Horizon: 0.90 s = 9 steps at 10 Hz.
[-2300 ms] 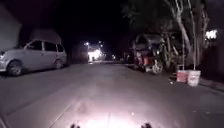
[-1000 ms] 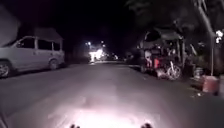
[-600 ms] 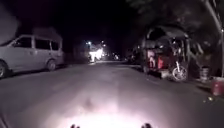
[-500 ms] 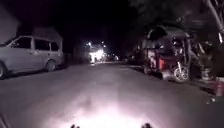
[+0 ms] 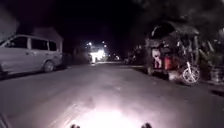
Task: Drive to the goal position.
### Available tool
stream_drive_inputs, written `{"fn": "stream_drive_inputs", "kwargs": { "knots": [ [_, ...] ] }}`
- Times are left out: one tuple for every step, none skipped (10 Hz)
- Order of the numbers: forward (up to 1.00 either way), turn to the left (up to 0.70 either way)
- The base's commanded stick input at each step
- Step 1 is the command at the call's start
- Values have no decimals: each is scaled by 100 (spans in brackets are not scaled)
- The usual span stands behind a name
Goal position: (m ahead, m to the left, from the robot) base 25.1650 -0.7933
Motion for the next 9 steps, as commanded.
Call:
{"fn": "stream_drive_inputs", "kwargs": {
  "knots": [
    [70, 0],
    [70, 0],
    [70, 0],
    [70, 0],
    [70, 0],
    [70, 0],
    [70, 0],
    [70, 0],
    [70, 0]
  ]
}}
